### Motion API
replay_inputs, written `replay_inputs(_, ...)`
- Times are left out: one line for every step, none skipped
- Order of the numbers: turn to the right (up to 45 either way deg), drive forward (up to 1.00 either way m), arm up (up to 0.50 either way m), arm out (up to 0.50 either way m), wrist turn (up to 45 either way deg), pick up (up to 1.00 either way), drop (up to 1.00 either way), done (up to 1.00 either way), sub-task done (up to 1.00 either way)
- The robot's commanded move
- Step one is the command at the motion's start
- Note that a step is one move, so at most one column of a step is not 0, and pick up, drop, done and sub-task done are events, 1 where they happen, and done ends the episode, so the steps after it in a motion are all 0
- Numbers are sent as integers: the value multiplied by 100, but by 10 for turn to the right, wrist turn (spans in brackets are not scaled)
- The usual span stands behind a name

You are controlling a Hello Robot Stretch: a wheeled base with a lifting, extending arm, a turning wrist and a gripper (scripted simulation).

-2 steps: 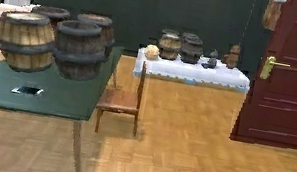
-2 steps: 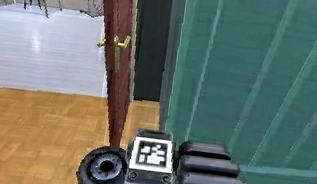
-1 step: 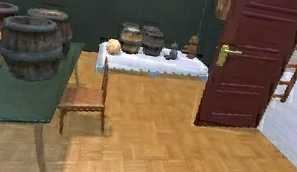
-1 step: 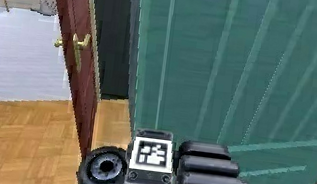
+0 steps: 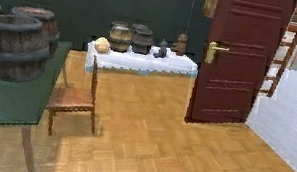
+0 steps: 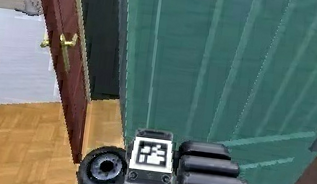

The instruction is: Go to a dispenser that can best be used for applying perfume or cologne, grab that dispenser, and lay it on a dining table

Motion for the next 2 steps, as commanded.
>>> replay_inputs(0,100,0,0,0,0,0,0,0)
replay_inputs(0,55,0,0,0,0,0,0,0)
